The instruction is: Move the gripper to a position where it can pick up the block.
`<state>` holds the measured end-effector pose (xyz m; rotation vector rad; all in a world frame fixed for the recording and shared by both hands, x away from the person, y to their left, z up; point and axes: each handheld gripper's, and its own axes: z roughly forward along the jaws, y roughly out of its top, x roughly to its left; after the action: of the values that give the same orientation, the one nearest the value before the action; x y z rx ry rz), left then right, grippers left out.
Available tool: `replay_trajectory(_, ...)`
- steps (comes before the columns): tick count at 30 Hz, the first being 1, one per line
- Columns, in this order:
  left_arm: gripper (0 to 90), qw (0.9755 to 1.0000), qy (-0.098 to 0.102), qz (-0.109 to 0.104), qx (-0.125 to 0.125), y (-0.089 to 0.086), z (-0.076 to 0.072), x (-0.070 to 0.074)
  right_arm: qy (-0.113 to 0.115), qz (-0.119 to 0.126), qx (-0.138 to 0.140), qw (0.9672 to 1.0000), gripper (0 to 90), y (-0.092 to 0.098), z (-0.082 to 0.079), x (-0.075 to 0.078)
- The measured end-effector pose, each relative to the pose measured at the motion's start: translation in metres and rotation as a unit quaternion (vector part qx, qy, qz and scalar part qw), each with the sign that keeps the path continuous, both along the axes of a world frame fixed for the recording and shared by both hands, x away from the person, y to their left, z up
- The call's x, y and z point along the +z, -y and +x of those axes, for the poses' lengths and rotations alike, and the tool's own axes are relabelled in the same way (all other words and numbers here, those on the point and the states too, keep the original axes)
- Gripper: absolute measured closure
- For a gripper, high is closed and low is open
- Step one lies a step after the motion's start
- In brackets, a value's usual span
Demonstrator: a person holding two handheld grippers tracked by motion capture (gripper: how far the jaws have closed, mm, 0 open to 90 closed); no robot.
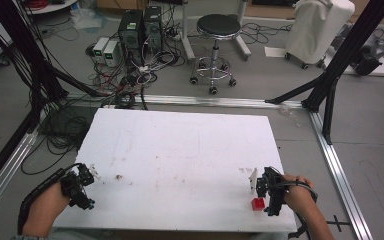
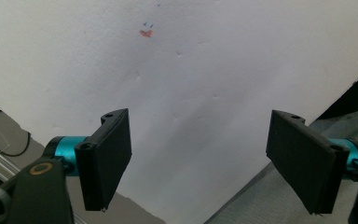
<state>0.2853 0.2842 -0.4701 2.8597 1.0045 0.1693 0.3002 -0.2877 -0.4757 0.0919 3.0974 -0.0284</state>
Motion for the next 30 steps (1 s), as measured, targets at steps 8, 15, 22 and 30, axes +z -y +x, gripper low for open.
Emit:
replay_trajectory(8, 22.4, 1.0000, 0.001, -0.002, 0.002, 0.000, 0.000, 0.000, -0.007, 0.003, 0.002, 1.0000, 2.7, -0.002, -0.001, -0.011)
replay_trajectory(15, 22.4, 1.0000, 0.001, 0.000, 0.001, 0.000, 0.000, -0.001, -0.010, 0.002, 0.011, 0.9999, 2.7, -0.003, -0.002, -0.025)
replay_trajectory(22, 22.4, 1.0000, -0.002, 0.002, 0.000, 0.001, 0.000, -0.001, -0.021, 0.005, 0.016, 0.9996, 2.7, -0.006, -0.003, -0.038)
replay_trajectory(30, 22.5, 1.0000, -0.001, 0.000, 0.002, 0.001, 0.000, -0.002, -0.019, 0.005, 0.014, 0.9997, 2.7, -0.007, -0.002, -0.047)
